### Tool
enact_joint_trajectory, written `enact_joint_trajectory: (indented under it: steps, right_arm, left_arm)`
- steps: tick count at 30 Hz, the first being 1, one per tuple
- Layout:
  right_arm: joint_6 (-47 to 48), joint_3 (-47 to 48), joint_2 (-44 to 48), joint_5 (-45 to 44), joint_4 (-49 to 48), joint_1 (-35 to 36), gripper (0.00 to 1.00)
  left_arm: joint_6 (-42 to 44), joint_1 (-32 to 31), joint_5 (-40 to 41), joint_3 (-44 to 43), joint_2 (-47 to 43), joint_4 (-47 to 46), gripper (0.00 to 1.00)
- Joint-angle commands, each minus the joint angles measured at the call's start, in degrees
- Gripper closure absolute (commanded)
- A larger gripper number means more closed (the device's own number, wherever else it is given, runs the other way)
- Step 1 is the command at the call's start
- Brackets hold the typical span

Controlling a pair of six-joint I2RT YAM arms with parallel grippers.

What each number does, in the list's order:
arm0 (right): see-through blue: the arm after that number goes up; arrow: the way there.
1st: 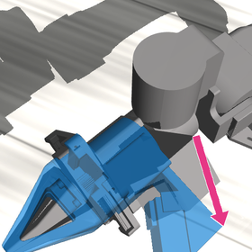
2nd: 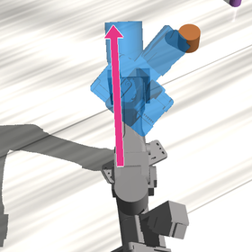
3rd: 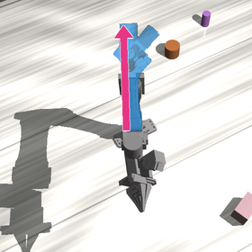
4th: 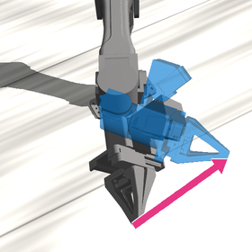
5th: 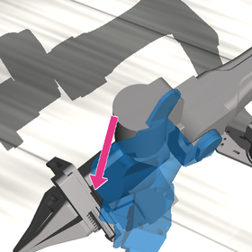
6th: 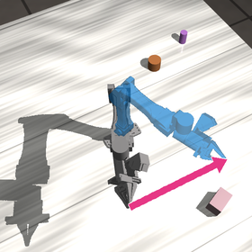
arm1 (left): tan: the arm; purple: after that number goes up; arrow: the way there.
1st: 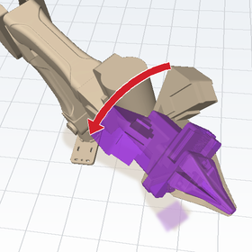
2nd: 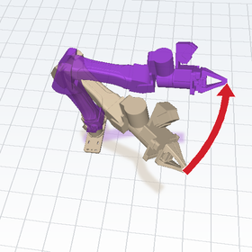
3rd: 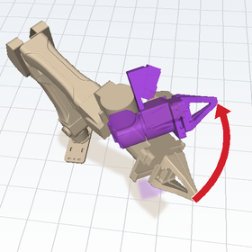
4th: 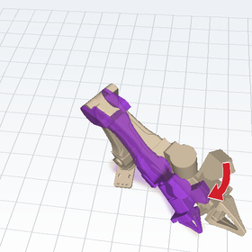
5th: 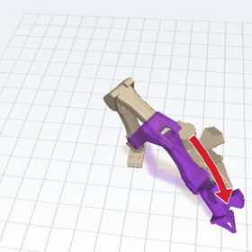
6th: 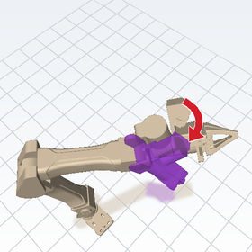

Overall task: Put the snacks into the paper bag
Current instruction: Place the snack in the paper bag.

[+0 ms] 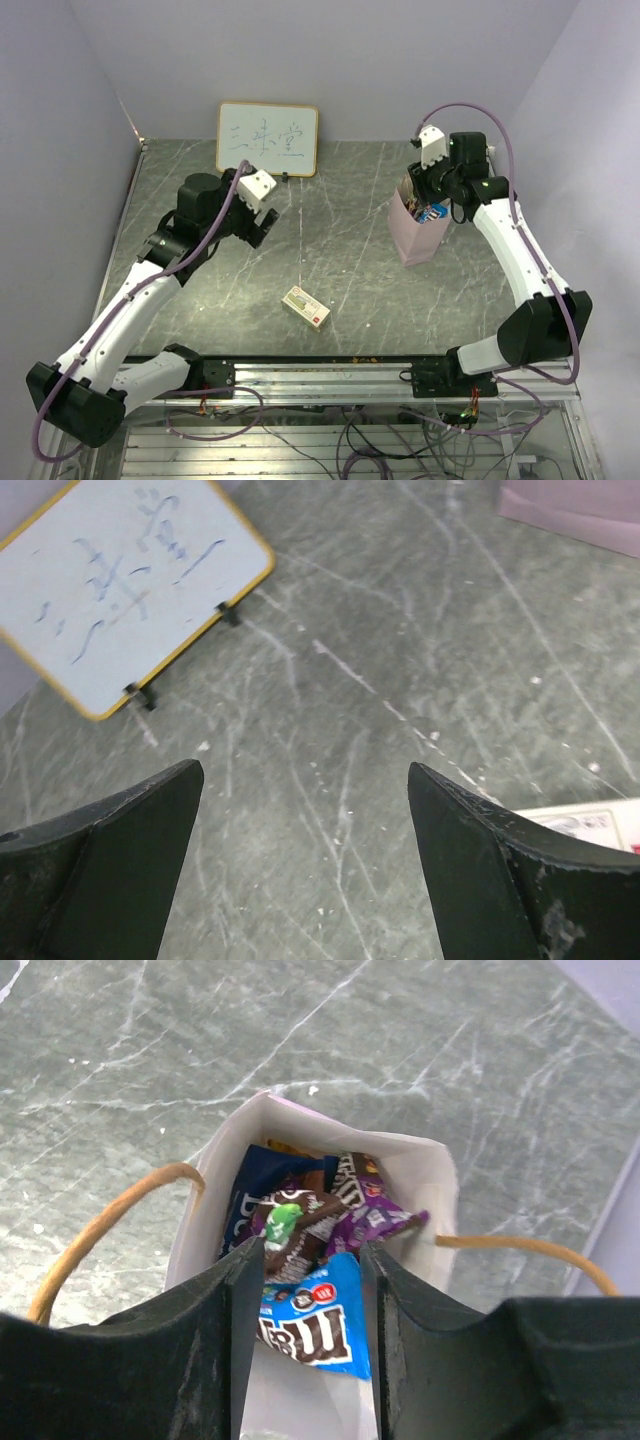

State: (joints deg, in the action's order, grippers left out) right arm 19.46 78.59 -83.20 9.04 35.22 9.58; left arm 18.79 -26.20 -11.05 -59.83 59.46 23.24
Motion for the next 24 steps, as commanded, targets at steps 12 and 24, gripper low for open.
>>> enact_joint_trajectory:
  steps: [12,24]
  right_arm:
    - [-3.1,6.8,3.0,-7.0,4.3,-0.2,0.01]
    - [-9.9,3.9,6.0,-12.3,-1.8,-0.2,0.00]
  left_arm:
    - [-11.9,10.8,18.9,0.3,-1.6,-7.1,0.05]
    - [-15.6,15.2,25.6,0.5,-4.3,-7.4,0.05]
